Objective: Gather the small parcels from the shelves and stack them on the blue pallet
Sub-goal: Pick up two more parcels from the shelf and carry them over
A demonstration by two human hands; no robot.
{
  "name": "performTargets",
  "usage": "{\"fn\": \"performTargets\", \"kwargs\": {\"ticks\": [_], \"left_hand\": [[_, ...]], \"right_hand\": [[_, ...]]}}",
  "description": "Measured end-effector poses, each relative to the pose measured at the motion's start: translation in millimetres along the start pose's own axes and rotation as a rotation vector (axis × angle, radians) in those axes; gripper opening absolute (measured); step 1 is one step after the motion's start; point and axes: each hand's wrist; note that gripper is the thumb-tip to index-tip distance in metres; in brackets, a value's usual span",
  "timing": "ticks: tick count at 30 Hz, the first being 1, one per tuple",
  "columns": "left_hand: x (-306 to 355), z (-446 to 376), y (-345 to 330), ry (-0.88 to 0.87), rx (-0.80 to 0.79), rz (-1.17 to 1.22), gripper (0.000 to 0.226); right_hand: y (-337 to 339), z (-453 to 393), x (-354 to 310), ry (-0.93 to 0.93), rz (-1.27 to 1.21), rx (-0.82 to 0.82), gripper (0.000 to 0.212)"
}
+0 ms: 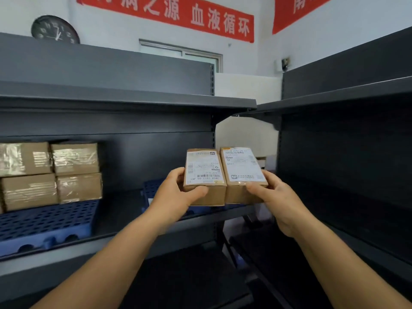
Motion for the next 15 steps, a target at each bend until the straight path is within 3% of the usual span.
{"fn": "performTargets", "kwargs": {"ticks": [3,8,15], "left_hand": [[-17,-30,18,0.07,0.073,-0.043,0.062],[-46,-74,44,0.158,0.153,-0.048,0.042],[-83,-110,62,0.283,0.209,-0.069,0.04]], "right_hand": [[-28,-47,13,-0.029,-0.004,-0.077,0.05],[-79,-115,35,-0.077,-0.029,-0.233,0.04],[-131,-176,57,-0.148,0.081,-0.363,0.051]]}}
Point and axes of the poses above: each hand's wrist, its own z-axis away from the middle knuckle, its own y-axis out of the back of the hand, x = y × z, and after that the axes turned 7 degrees about -z, right-handed
